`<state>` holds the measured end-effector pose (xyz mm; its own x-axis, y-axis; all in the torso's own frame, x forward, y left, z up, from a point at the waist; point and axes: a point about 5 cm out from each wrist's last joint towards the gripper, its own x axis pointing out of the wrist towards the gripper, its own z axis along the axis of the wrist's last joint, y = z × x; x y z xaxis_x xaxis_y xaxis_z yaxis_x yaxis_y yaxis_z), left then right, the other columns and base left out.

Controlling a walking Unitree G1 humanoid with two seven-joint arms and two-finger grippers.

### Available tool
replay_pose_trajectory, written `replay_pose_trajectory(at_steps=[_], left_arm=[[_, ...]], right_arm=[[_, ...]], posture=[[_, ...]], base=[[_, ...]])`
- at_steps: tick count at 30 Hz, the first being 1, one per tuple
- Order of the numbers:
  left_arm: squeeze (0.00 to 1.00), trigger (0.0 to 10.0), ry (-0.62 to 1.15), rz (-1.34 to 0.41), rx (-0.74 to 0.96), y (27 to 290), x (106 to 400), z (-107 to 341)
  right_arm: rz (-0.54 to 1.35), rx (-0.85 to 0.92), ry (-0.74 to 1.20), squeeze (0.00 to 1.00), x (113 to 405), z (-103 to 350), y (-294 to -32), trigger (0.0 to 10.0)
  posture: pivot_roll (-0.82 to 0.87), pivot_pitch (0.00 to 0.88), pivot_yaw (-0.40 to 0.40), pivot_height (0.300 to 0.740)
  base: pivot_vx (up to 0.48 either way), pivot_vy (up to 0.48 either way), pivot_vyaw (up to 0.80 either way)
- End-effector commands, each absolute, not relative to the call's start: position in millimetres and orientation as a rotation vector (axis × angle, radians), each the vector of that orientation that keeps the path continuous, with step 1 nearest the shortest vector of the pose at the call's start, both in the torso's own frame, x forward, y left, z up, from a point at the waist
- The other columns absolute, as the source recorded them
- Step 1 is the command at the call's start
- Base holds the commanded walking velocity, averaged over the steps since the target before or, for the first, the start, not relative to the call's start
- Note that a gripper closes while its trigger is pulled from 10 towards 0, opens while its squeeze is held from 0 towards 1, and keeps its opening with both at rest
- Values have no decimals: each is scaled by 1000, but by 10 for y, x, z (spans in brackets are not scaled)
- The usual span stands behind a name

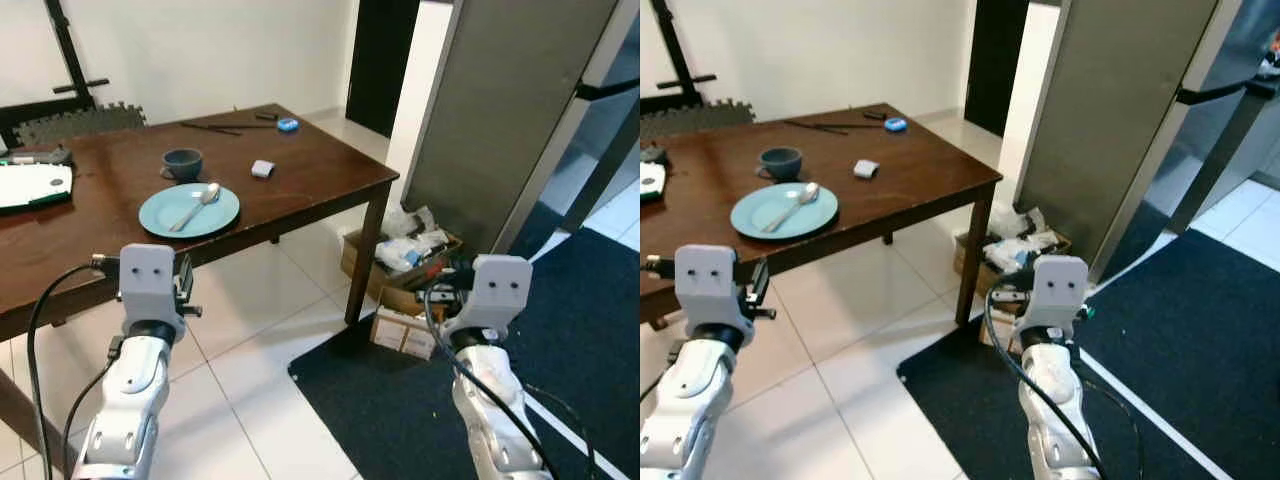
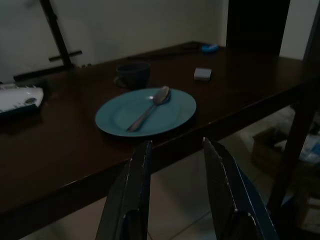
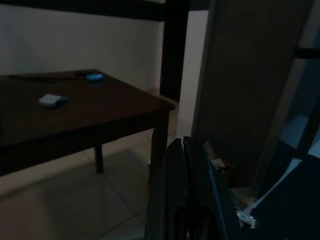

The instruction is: Setting the table

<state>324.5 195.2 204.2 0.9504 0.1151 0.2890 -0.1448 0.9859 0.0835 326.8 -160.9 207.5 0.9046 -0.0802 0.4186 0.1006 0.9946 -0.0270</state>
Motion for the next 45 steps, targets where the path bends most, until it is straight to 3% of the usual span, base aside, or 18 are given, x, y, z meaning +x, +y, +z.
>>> replay_pose_trajectory(at_steps=[1, 9, 28, 39, 45], left_arm=[[0, 10000, -259, 135, 106, 1946, 3235, 1997], [0, 10000, -246, 137, 102, 1942, 3226, 2007], [0, 10000, -251, 146, 89, 1939, 3195, 2052], [0, 10000, -244, 137, 76, 1924, 3194, 2074], [0, 10000, -258, 25, 104, 1774, 3202, 2201]], right_arm=[[-92, -60, -411, 0, 3239, 2041, -1612, 10000], [-77, -70, -400, 0, 3229, 2061, -1579, 10000], [-31, -68, -389, 0, 3204, 2057, -1509, 10000], [-43, -51, -378, 0, 3207, 2054, -1524, 10000], [-62, -38, -389, 0, 3217, 2109, -1550, 10000]], posture=[[13, 64, 15, 740], [14, 67, 13, 740], [14, 72, 5, 740], [14, 74, 8, 740], [15, 75, 8, 740]], base=[[461, 0, 0], [461, 0, 0], [455, 0, 765], [274, 0, 0], [0, 0, 0]])
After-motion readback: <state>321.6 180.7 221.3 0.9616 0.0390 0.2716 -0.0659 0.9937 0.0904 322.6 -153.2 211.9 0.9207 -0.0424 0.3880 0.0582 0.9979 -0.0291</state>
